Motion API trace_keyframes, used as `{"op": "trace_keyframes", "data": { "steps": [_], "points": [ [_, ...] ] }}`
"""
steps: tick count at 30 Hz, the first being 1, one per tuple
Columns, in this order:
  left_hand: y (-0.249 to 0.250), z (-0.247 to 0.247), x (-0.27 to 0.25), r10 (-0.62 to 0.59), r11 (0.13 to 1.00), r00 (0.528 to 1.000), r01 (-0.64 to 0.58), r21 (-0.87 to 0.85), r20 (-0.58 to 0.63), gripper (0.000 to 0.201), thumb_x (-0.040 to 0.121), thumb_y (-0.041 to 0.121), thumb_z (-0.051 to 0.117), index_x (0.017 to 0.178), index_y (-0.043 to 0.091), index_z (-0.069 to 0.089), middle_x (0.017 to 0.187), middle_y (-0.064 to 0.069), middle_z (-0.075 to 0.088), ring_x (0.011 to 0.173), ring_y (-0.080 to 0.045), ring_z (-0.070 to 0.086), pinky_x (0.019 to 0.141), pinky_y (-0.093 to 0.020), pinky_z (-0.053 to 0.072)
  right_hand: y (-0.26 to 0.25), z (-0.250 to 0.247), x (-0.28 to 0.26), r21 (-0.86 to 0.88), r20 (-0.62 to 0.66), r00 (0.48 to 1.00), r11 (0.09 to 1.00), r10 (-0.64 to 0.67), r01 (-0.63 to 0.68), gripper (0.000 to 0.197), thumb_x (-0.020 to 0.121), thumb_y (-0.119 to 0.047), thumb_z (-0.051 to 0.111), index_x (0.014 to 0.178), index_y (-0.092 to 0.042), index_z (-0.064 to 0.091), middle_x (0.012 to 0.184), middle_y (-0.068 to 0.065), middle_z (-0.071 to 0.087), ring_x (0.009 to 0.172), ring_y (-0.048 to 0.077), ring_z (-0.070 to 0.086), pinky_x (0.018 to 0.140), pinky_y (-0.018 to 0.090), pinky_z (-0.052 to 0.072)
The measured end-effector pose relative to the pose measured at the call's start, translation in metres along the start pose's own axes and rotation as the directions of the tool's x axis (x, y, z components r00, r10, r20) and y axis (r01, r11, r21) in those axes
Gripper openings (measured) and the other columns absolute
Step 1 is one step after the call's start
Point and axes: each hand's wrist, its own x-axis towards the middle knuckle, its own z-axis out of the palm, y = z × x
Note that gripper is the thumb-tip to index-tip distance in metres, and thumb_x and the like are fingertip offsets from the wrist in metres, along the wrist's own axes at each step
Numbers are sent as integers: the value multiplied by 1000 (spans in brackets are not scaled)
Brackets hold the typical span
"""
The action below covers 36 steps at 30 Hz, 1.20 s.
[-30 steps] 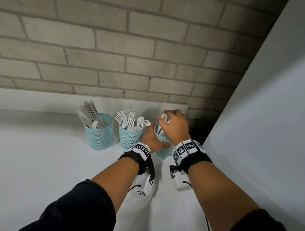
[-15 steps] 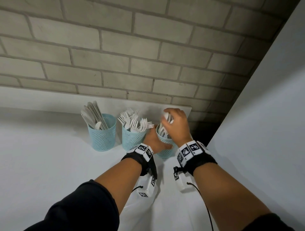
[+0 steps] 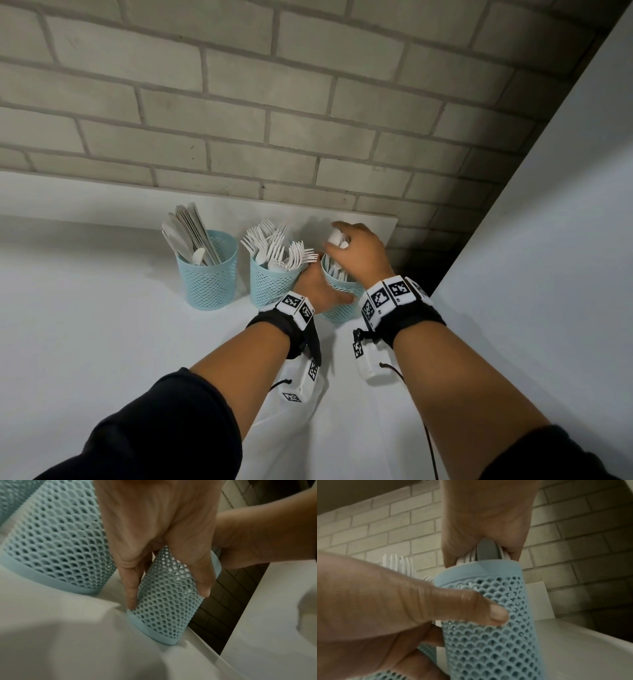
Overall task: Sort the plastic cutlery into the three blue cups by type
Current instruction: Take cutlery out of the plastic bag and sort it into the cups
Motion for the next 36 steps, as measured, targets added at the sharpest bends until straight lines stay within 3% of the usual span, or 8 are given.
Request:
{"op": "trace_keyframes", "data": {
  "steps": [3, 6, 12, 16, 21, 26, 32, 36],
  "points": [
    [23, -15, -18, 5, 998, 1000, -5, 55, -2, 98, 44, 52, 78, 128, 19, 42, 120, 1, 60, 112, -17, 57, 98, -37, 48, 3, -1, -8, 27, -19, 994, 994, -108, 108, 25, 80, -36, 63, 100, -23, 66, 95, 4, 65, 88, 23, 60, 75, 30, 49],
    [26, -20, -21, 42, 998, 999, -43, 44, 29, 82, 55, 34, 85, 125, 18, 46, 116, 0, 62, 107, -16, 59, 96, -34, 48, 11, 3, -3, -43, -155, 988, 999, -9, 3, 25, 82, -34, 56, 99, -17, 63, 93, 7, 66, 87, 27, 59, 69, 28, 43],
    [7, -7, -7, -32, 993, 999, 36, 112, -41, 110, 38, 72, 65, 131, 21, 39, 123, 3, 57, 117, -17, 54, 102, -39, 44, -6, 17, -21, -41, -231, 963, 990, -139, 134, 27, 83, -37, 60, 101, -17, 66, 93, 3, 70, 87, 24, 58, 66, 25, 38],
    [29, -21, -24, 27, 999, 1000, -28, 44, 4, 85, 52, 33, 85, 126, 19, 46, 116, 2, 62, 108, -16, 58, 100, -39, 46, 7, 12, -14, 38, -295, 955, 999, -25, 38, 32, 79, -38, 56, 96, -13, 66, 85, 6, 70, 80, 28, 61, 64, 27, 46],
    [35, -25, -32, 23, 999, 1000, -24, 35, 14, 91, 53, 38, 85, 131, 23, 43, 121, 4, 61, 113, -16, 57, 102, -39, 44, 3, 8, -7, 110, -419, 907, 990, -30, 84, 22, 82, -23, 58, 99, -10, 66, 92, 8, 68, 95, 28, 53, 77, 34, 47],
    [10, -13, -9, -24, 998, 999, 26, 62, -32, 99, 35, 64, 74, 124, 32, 44, 116, 10, 61, 110, -14, 58, 98, -40, 46, 6, 14, -15, -110, -275, 955, 990, -115, 88, 42, 89, -37, 45, 126, -22, 58, 132, 4, 57, 118, 30, 47, 98, 41, 44],
    [43, -23, -34, -12, 985, 999, 20, 169, -48, 93, 59, 36, 85, 136, 12, 38, 129, -4, 54, 124, -22, 49, 108, -37, 36, -1, -11, -7, 45, 57, 998, 999, -9, 6, 45, 92, -39, 52, 135, -26, 49, 149, 4, 38, 136, 26, 32, 113, 38, 28],
    [57, -36, -55, -58, 963, 998, 61, 263, -20, 79, 73, 30, 78, 136, 7, 37, 131, -10, 54, 125, -27, 49, 107, -32, 36, -8, -21, -14, 281, -157, 986, 960, 49, -3, 41, 93, -35, 53, 131, -19, 52, 138, 9, 49, 125, 26, 47, 108, 39, 37]
  ]
}}
